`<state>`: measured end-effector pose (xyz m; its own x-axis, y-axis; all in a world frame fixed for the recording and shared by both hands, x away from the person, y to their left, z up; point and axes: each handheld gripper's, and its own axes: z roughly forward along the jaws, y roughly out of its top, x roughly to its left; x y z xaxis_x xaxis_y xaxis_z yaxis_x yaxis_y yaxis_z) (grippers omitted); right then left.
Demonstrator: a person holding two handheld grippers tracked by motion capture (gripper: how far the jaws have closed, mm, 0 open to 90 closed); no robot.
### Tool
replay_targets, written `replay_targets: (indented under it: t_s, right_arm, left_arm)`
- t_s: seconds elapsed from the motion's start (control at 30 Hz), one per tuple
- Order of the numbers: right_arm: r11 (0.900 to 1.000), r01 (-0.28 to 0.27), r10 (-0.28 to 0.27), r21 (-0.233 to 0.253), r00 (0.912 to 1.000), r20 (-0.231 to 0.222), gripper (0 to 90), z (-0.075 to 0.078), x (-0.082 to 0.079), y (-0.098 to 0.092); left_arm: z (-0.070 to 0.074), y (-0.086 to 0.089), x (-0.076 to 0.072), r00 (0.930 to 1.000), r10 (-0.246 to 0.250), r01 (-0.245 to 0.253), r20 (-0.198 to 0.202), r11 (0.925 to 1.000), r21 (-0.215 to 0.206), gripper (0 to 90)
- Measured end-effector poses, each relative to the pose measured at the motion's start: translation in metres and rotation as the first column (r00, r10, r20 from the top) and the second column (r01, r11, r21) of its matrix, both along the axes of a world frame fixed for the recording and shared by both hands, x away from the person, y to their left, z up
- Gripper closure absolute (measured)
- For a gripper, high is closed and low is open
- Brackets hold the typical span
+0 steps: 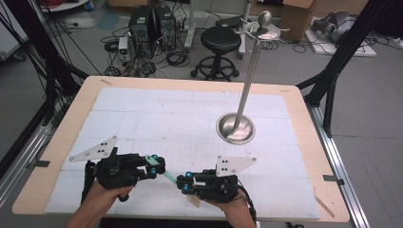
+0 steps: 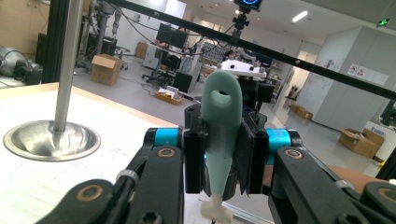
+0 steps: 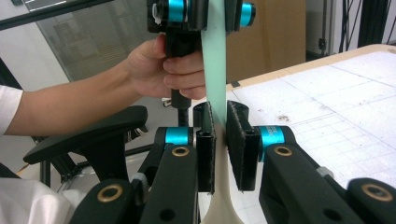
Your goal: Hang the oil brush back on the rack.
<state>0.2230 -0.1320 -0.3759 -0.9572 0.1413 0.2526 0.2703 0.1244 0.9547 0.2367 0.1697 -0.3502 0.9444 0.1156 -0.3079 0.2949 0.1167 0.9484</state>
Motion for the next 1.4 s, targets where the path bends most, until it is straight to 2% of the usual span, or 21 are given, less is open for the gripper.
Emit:
replay_targets:
  t_s: [0.2,0.37,0.43,0.5,0.53,0.57,0.63,0.73,0.77,0.83,0.9,0.93,0.97,1.0,1.07,1.1,1.2,1.27,1.33,1.37,1.4]
  right_arm:
    - [1.000,-0.001,0.001,0.006,1.0000,0.008,82.0,0.000,0.001,0.000]
    - [1.000,0.025,-0.025,-0.001,0.9995,0.020,80.8,0.002,0.000,0.000]
    - [0.995,0.092,-0.091,-0.029,0.9951,0.039,67.6,0.004,-0.002,0.001]
    - [0.984,0.165,-0.161,-0.065,0.9850,0.062,57.9,0.008,-0.003,0.003]
    - [0.973,0.215,-0.207,-0.081,0.9737,0.096,53.4,0.009,-0.006,0.005]
    - [0.968,0.235,-0.224,-0.093,0.9678,0.115,52.5,0.011,-0.008,0.006]
    - [0.950,0.291,-0.269,-0.113,0.9468,0.177,50.9,0.014,-0.012,0.011]
    - [0.935,0.327,-0.291,-0.140,0.9293,0.228,51.4,0.018,-0.017,0.017]
    - [0.931,0.333,-0.291,-0.150,0.9253,0.243,52.0,0.019,-0.018,0.019]
    - [0.924,0.343,-0.294,-0.171,0.9198,0.260,53.6,0.020,-0.019,0.023]
    - [0.913,0.361,-0.301,-0.191,0.9101,0.285,55.6,0.021,-0.020,0.026]
    - [0.902,0.381,-0.312,-0.203,0.9005,0.303,57.1,0.021,-0.020,0.028]
    - [0.897,0.389,-0.317,-0.210,0.8965,0.310,57.8,0.021,-0.020,0.029]
    - [0.890,0.400,-0.322,-0.218,0.8910,0.320,59.8,0.021,-0.020,0.031]
    - [0.881,0.416,-0.332,-0.226,0.8832,0.331,63.7,0.021,-0.020,0.034]
    - [0.872,0.432,-0.343,-0.232,0.8755,0.340,65.7,0.021,-0.020,0.036]
    - [0.849,0.468,-0.373,-0.244,0.8597,0.349,78.5,0.020,-0.019,0.038]
    - [0.845,0.476,-0.371,-0.244,0.8505,0.373,81.8,0.020,-0.021,0.039]
    - [0.852,0.461,-0.359,-0.248,0.8597,0.363,83.2,0.020,-0.021,0.039]
    - [0.858,0.452,-0.358,-0.244,0.8665,0.348,83.4,0.020,-0.021,0.038]
    - [0.869,0.433,-0.348,-0.238,0.8783,0.328,83.4,0.020,-0.020,0.035]
  left_arm:
    - [0.003,-0.001,-0.002,0.9999,0.010,-0.010,0.005,0.9999,0.007,76.2]
    - [0.006,-0.003,-0.004,0.9986,0.053,-0.053,0.003,0.9985,0.016,76.5]
    - [0.010,-0.003,-0.006,0.9950,0.099,-0.100,0.009,0.9944,0.037,76.6]
    - [0.012,-0.004,-0.006,0.9937,0.112,-0.112,0.007,0.9929,0.040,76.6]
    - [0.016,-0.004,-0.007,0.9893,0.145,-0.146,0.016,0.9873,0.063,76.6]
    - [0.018,-0.005,-0.009,0.9861,0.165,-0.166,0.018,0.9832,0.076,76.6]
    - [0.021,-0.007,-0.010,0.9805,0.194,-0.196,0.027,0.9764,0.090,76.6]
    - [0.024,-0.009,-0.012,0.9712,0.233,-0.237,0.047,0.9644,0.116,76.6]
    - [0.025,-0.010,-0.013,0.9676,0.247,-0.252,0.054,0.9596,0.126,76.6]
    - [0.026,-0.011,-0.013,0.9661,0.252,-0.257,0.054,0.9573,0.132,76.6]
    - [0.027,-0.014,-0.014,0.9564,0.287,-0.292,0.052,0.9438,0.155,76.6]
    - [0.027,-0.015,-0.014,0.9556,0.291,-0.295,0.050,0.9425,0.158,76.6]
    - [0.027,-0.015,-0.014,0.9556,0.291,-0.295,0.050,0.9425,0.158,76.6]
    - [0.028,-0.018,-0.015,0.9495,0.311,-0.313,0.041,0.9355,0.163,76.6]
    - [0.029,-0.021,-0.015,0.9450,0.325,-0.326,0.034,0.9307,0.165,76.6]
    - [0.029,-0.023,-0.015,0.9425,0.333,-0.333,0.029,0.9281,0.167,76.6]
    - [0.029,-0.025,-0.015,0.9369,0.348,-0.348,0.029,0.9220,0.170,76.5]
    - [0.028,-0.025,-0.013,0.9394,0.343,-0.340,0.012,0.9265,0.161,76.1]
    - [0.028,-0.025,-0.011,0.9514,0.308,-0.306,0.014,0.9406,0.147,72.4]
    - [0.028,-0.025,-0.011,0.9550,0.296,-0.295,0.012,0.9454,0.138,64.2]
    - [0.028,-0.024,-0.011,0.9596,0.281,-0.280,0.014,0.9509,0.132,59.5]
